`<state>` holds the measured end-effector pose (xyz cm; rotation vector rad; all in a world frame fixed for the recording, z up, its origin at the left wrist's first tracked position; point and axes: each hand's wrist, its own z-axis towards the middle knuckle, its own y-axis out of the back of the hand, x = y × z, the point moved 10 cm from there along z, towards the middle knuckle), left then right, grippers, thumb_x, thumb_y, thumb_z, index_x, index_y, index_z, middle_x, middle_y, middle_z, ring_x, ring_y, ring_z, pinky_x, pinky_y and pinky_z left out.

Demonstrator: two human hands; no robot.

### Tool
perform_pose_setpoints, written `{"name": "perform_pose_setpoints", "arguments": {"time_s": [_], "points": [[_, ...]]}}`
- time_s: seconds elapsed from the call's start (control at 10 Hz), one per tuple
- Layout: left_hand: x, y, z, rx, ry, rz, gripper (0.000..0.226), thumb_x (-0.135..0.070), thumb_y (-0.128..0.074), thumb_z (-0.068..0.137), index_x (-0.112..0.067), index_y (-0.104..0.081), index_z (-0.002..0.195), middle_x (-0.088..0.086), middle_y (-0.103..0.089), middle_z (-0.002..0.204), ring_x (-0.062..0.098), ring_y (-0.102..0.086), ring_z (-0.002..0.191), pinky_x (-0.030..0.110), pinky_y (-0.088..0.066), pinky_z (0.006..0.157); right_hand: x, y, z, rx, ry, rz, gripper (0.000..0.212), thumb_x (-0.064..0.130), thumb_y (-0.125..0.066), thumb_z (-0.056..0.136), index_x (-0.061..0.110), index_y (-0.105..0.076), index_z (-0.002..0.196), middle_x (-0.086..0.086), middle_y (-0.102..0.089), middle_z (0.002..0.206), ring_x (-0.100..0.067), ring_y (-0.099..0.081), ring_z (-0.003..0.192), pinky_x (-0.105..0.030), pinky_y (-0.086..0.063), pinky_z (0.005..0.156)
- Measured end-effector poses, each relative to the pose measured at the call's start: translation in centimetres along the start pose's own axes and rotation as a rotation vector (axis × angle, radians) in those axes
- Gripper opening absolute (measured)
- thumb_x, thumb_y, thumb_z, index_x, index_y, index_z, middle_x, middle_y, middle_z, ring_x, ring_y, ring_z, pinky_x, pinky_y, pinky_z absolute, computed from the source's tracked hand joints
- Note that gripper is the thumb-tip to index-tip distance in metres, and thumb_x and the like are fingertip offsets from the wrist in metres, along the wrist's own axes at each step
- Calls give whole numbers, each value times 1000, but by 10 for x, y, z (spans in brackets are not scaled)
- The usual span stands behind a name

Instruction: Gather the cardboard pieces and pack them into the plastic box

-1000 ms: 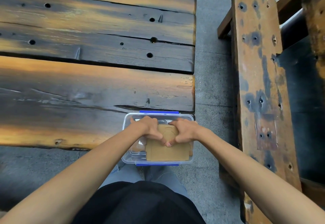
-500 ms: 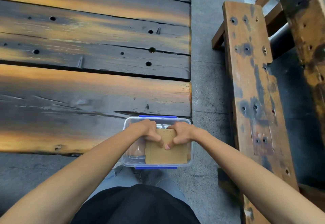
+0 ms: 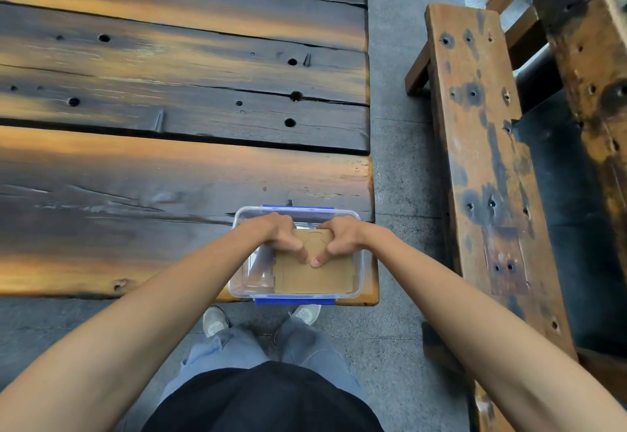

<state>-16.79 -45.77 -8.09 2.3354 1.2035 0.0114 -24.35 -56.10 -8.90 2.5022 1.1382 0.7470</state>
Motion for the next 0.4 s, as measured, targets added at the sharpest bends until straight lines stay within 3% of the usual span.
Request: {"name": "perform_pose_setpoints", "arguments": {"time_s": [0.1,0.2,0.4], "points": [[2,2,-3,7,-21,-28,93,-67,-71,68,-22,-49,147,5,-58,145,27,-56,128,41,-46,108,2,3,-3,-5,-11,9,87,65,-87,59,30,-62,135,1,-68,129,-23,-62,120,-36,-50,102],[6,5,-10,20,-57,-47,99,-67,-69,72,-22,-37,155,6,-48,156,28,-48,138,42,-40,112,3,4,-9,-15,-5,10,102,65,-86,63,25,-48,149,-1,-58,144,-24,-55,131,-38,-44,111],[18,36,-43,-33,-156,-145,94,-67,-65,71,-25,-43,152,5,-49,156,25,-48,138,42,-36,116,15,35,-39,-30,-9,27,106,66,-80,72,19,-37,157,-1,-45,158,-23,-46,142,-41,-34,120]]}}
